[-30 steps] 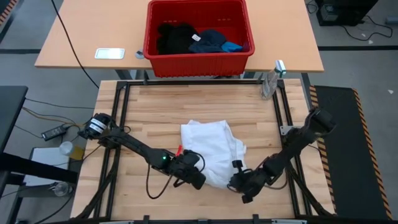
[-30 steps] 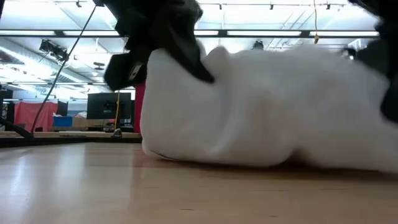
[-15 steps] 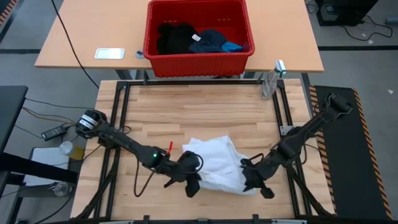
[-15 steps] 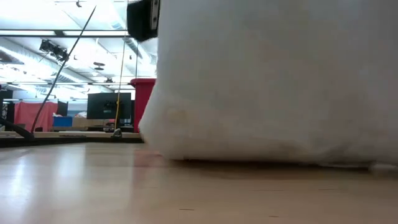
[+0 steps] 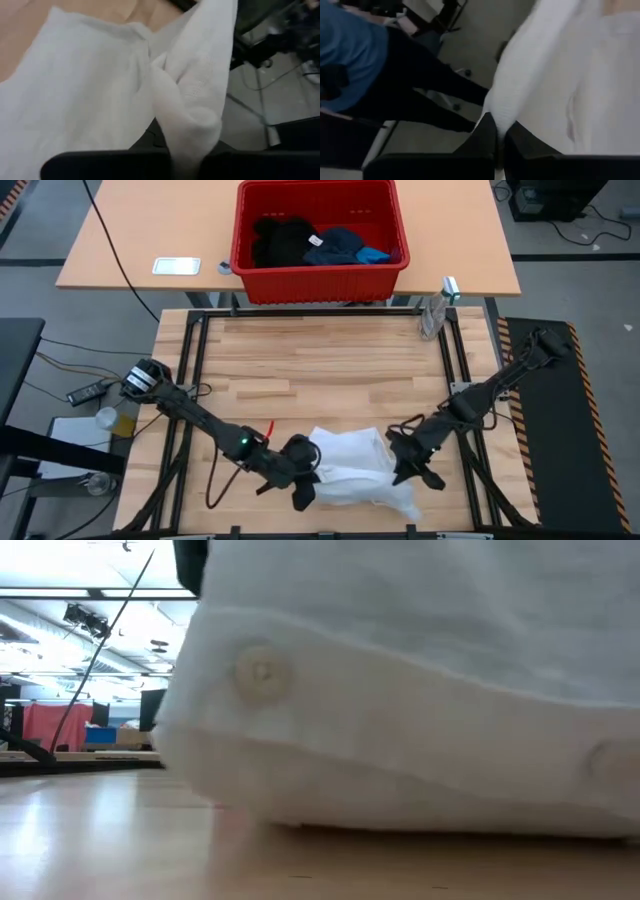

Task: Fold Laundry from Bin
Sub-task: Fold the white polo shirt

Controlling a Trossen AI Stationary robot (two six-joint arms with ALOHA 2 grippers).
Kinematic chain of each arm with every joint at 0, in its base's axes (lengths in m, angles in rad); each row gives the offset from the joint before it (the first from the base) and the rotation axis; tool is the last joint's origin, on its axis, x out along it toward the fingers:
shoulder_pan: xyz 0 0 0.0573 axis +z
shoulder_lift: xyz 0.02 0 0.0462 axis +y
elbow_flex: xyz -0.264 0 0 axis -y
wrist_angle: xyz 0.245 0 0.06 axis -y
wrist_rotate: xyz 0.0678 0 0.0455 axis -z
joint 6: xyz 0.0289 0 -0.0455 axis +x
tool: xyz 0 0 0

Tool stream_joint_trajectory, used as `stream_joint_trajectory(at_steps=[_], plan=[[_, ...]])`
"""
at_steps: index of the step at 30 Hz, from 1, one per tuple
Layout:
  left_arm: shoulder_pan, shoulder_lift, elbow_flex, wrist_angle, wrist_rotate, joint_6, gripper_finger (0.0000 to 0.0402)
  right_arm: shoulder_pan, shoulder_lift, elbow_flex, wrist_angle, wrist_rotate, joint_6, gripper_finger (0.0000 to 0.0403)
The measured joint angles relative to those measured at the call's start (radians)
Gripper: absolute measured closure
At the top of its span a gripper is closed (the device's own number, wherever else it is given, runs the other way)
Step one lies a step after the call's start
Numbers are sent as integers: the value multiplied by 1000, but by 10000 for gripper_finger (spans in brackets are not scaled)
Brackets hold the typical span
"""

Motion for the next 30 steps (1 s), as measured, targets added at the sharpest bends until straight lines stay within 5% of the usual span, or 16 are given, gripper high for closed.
stream_joint_trajectory(at_steps=[30], plan=[[153, 35, -2, -279, 2, 2, 390, -285, 181, -150, 136, -211, 12, 389]])
